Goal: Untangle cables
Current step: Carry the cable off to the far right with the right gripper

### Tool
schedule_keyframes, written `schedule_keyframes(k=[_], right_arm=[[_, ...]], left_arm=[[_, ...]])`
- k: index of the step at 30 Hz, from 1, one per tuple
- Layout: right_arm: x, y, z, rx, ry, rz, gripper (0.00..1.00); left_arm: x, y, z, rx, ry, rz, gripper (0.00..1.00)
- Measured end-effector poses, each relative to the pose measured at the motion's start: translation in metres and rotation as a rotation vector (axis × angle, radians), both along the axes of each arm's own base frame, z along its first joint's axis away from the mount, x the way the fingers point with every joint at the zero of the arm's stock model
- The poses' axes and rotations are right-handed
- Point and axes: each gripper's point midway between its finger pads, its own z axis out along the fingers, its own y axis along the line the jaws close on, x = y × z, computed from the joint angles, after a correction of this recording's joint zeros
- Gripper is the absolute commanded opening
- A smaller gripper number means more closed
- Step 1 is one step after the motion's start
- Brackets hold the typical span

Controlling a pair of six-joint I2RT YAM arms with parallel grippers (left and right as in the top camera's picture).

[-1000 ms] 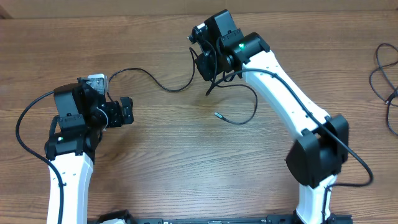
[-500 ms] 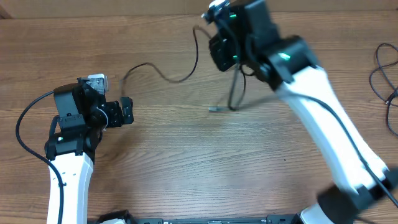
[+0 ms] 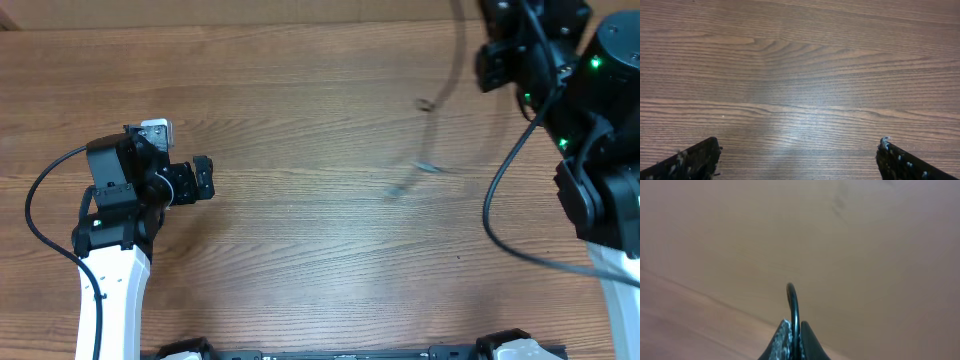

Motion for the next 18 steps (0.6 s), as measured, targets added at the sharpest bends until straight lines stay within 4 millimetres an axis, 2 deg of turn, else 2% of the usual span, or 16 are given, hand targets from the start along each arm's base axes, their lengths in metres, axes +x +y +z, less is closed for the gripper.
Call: schedule_keyframes(k=[3, 4, 6, 8, 13, 15, 18], right_arm=[[0.018, -0.04, -0.032, -0.023, 0.033, -0.117, 0.04], [0.024, -0.061, -0.044, -0.029, 0.043, -0.173, 0.04], [0.029, -0.094, -0.056, -0.037, 0.051, -0.259, 0.04], [0.031, -0.133, -0.061, -0.039, 0.034, -0.362, 0.04], [0.021, -0.216, -0.039, -0.048, -0.092, -0.621, 0.04], [0.011, -0.252, -0.024, -0.058, -0.161, -0.771, 0.04], [-0.016, -0.304, -0.007, -0.101, -0.246, -1.022, 0.04]], left_arm=[[0.0, 0.0, 0.0, 0.0, 0.001, 0.0, 1.0], [0.0, 0.0, 0.0, 0.0, 0.001, 0.0, 1.0], [0.0, 0.0, 0.0, 0.0, 0.001, 0.0, 1.0], [0.0, 0.0, 0.0, 0.0, 0.001, 0.0, 1.0], [0.0, 0.0, 0.0, 0.0, 0.001, 0.0, 1.0], [0.0, 0.0, 0.0, 0.0, 0.002, 0.0, 1.0], [0.0, 0.0, 0.0, 0.0, 0.003, 0.0, 1.0]])
